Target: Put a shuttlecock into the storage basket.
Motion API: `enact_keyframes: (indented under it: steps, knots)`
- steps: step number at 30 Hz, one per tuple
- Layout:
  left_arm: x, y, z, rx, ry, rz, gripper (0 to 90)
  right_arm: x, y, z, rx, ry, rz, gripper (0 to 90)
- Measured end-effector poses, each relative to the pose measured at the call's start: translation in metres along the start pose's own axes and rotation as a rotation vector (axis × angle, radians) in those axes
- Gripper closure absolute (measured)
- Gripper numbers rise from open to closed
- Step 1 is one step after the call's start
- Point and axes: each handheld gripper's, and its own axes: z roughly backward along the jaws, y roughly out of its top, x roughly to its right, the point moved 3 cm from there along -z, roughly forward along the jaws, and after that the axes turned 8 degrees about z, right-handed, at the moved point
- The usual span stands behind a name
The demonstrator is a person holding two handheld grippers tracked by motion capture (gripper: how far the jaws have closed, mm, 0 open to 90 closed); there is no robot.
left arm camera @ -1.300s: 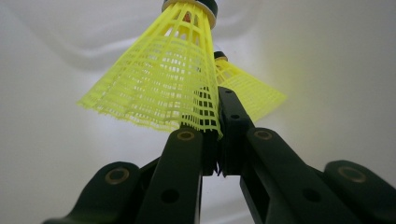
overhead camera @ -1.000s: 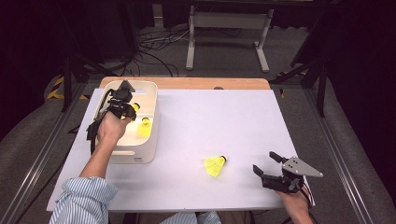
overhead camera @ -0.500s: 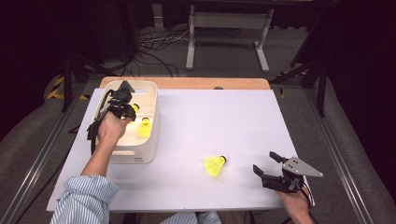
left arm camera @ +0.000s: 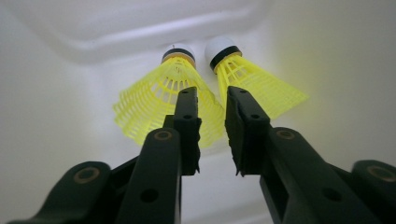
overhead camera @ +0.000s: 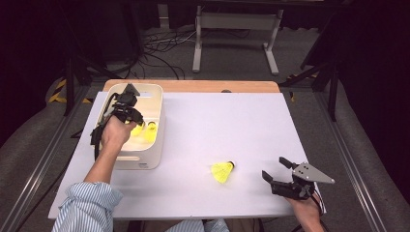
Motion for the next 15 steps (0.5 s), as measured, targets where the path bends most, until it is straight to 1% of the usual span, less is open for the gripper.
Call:
enact_keyframes:
  steps: [7, 8, 10, 12, 15]
  knots:
    - [0.0012, -0.0013, 0.0032, 0.009, -0.005, -0.002, 61.4, -0.0002, 0.0001, -0.0001, 0.0, -0.001, 0.0, 17.6]
    - [0.0019, -0.0018, 0.0035, 0.006, -0.011, -0.001, 61.4, -0.0002, 0.0001, -0.0001, 0.0, -0.001, 0.0, 17.6]
    - [0.0036, -0.0029, 0.0056, 0.012, -0.011, -0.008, 57.3, -0.0002, 0.0001, -0.0001, 0.0, -0.001, 0.001, 17.5]
    - [0.0043, -0.0032, 0.0072, 0.016, -0.014, -0.005, 55.7, -0.0002, 0.0001, -0.0001, 0.001, -0.001, 0.001, 17.5]
    - [0.0059, -0.0038, 0.0098, 0.026, -0.014, -0.016, 53.7, -0.0003, 0.0001, -0.0003, 0.0, -0.002, 0.001, 17.6]
